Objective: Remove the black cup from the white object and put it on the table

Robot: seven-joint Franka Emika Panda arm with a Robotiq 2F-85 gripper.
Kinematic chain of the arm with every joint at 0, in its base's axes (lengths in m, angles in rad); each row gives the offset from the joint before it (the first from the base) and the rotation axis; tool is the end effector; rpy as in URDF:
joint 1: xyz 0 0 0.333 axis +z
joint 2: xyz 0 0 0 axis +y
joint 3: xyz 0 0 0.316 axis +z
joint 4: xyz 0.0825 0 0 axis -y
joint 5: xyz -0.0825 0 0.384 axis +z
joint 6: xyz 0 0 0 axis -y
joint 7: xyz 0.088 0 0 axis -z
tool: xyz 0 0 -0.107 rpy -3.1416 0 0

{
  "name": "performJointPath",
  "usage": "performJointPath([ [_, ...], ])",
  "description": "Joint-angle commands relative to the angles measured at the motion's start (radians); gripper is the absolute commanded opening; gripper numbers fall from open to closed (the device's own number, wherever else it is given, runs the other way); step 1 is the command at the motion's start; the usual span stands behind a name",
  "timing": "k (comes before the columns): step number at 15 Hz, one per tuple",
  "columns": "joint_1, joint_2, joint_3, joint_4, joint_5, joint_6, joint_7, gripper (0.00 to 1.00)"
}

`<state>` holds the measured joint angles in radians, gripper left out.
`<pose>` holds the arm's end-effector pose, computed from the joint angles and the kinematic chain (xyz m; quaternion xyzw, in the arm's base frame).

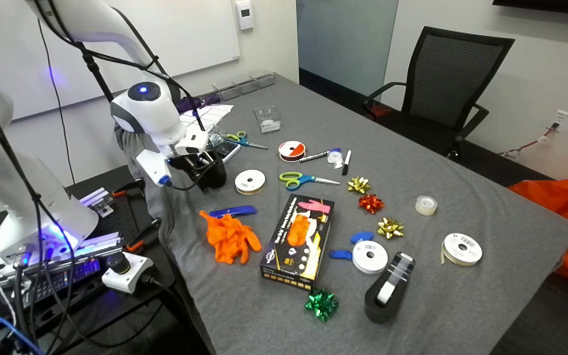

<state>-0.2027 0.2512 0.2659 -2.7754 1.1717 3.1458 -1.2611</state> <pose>0.3357 -0.0507 0.1425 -0.9951 -0.0699 -0.0630 0.0296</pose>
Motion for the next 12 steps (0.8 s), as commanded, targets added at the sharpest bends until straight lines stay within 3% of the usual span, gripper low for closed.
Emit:
performJointPath([
  [1, 0.016, -0.002, -0.071, 0.0, 0.013, -0.037, -0.104, 1.0],
  [7, 0.039, -0.053, -0.149, 0.002, 0.04, -0.141, -0.167, 1.0],
  [12, 0.057, -0.114, -0.182, -0.004, 0.012, -0.211, -0.125, 1.0],
])
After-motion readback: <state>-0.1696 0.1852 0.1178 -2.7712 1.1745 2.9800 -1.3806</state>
